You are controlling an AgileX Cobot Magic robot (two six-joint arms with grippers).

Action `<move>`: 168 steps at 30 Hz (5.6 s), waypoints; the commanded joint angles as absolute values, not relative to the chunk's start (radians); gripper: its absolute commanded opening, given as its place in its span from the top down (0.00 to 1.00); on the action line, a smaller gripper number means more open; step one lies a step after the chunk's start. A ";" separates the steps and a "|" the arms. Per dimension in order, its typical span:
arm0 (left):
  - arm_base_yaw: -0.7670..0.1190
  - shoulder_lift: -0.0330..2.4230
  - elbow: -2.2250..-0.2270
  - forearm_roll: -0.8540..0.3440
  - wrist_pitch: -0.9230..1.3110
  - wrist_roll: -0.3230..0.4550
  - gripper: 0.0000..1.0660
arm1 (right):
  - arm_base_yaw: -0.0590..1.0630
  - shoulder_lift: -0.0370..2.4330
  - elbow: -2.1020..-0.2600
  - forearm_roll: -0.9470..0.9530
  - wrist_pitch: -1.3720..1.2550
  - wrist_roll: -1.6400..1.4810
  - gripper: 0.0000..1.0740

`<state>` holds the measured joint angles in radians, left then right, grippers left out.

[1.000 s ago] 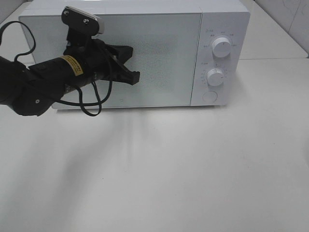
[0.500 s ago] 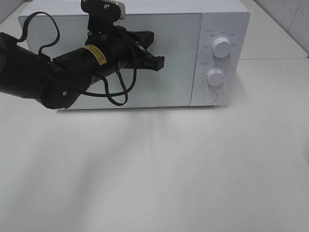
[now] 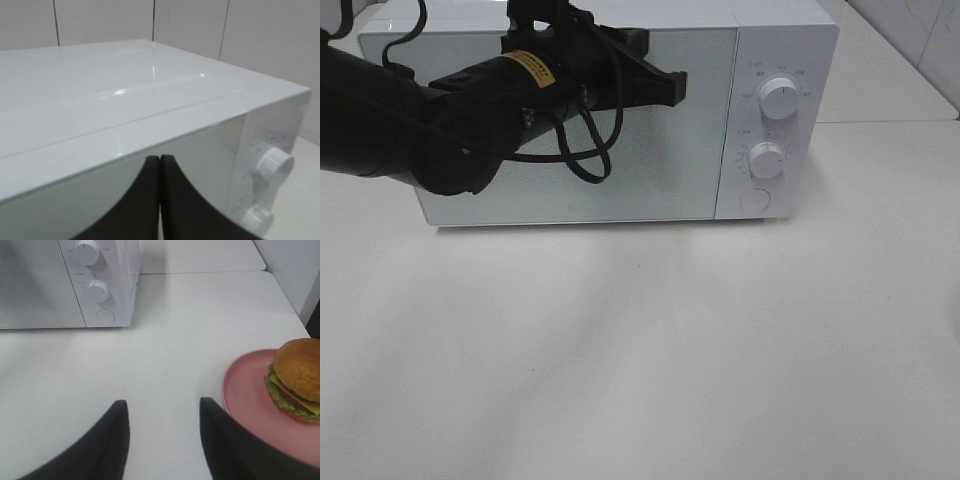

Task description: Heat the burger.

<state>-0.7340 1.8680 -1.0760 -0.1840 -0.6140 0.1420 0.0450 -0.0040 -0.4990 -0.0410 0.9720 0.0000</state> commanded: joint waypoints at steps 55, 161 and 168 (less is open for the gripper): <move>-0.393 1.422 -1.109 -0.176 1.081 0.007 0.05 | 0.044 -0.030 -0.495 -0.044 0.962 0.000 0.56; -0.024 -0.027 -0.517 -0.014 1.071 0.000 0.05 | 0.044 -0.030 -0.495 -0.044 0.962 0.000 0.56; -0.027 -0.027 -0.517 -0.014 1.071 0.000 0.05 | 0.044 -0.030 -0.495 -0.044 0.962 0.000 0.56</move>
